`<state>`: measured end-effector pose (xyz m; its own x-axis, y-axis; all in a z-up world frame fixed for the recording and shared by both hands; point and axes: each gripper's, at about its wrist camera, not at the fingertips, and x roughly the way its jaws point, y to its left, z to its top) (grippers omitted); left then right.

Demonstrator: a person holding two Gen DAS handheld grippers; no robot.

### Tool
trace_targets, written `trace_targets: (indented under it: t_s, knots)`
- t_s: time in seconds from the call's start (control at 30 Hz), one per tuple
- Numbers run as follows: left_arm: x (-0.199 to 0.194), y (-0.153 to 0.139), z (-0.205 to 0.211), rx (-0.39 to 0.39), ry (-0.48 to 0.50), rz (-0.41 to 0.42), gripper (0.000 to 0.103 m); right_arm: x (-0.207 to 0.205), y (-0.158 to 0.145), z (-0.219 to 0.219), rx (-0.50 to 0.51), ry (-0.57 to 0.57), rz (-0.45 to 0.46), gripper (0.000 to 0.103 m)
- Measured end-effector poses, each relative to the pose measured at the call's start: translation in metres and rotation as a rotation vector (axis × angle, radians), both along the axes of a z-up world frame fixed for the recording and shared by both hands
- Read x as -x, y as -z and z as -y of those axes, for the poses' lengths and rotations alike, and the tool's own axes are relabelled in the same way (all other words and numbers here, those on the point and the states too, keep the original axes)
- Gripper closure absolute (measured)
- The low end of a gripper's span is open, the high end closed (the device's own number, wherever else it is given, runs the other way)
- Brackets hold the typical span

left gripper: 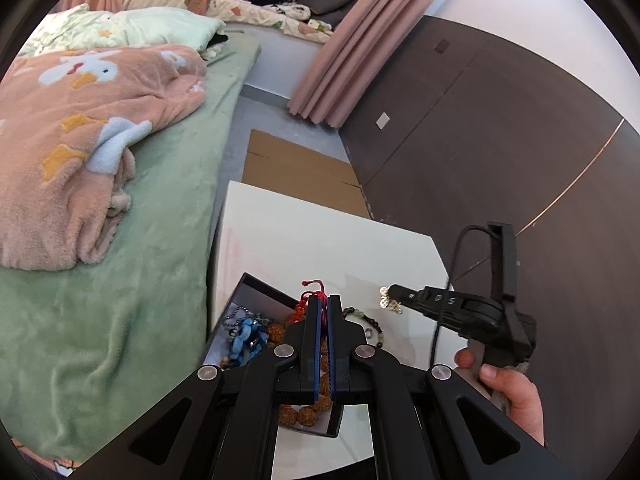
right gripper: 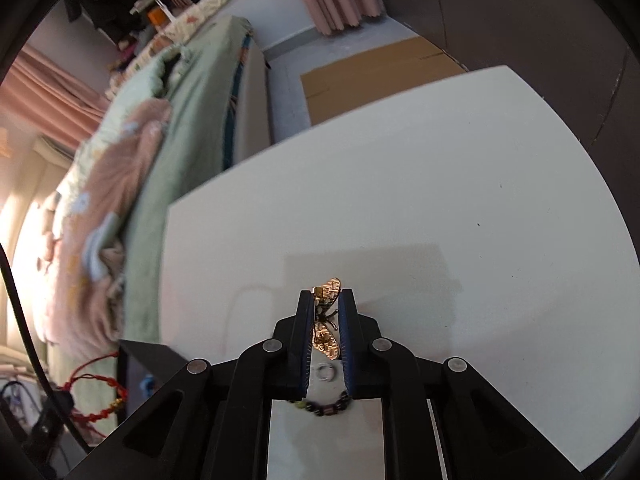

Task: Organize jewelry
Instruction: 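Drop red string bracelet in box with left tool while right tool grasps butterfly brooch, then carry the gold butterfly brooch to the box and open the right tool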

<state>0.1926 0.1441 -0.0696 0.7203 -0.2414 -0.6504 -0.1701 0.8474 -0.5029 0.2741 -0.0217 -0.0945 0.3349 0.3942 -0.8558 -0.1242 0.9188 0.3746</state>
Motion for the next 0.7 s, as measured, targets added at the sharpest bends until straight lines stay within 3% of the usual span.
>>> trace_targets:
  t_s: [0.1,0.13,0.17,0.2,0.23,0.27,0.7]
  knots:
    - [0.002,-0.002,-0.002,0.012,-0.008,-0.014,0.097,0.003,-0.008,-0.004,-0.042,-0.013,0.011,0.089]
    - [0.003,-0.003,-0.003,0.014,-0.016,-0.023,0.085,0.005,-0.011,-0.004,-0.057,-0.019,0.015,0.089]
    - [0.004,-0.004,-0.004,0.014,-0.025,-0.028,0.059,0.008,-0.014,-0.004,-0.075,-0.027,0.022,0.089]
    - [0.006,-0.005,-0.006,0.012,-0.038,-0.032,0.044,0.011,-0.015,-0.007,-0.087,-0.033,0.027,0.089]
    - [0.01,-0.007,-0.008,0.007,-0.065,-0.026,0.022,0.014,-0.019,-0.009,-0.106,-0.044,0.036,0.089]
    - [0.015,-0.009,-0.009,0.004,-0.087,-0.006,0.018,0.017,-0.022,-0.01,-0.123,-0.054,0.043,0.089]
    - [0.04,-0.02,-0.022,-0.025,-0.177,-0.017,0.018,0.048,-0.048,-0.048,-0.296,-0.243,0.096,0.089]
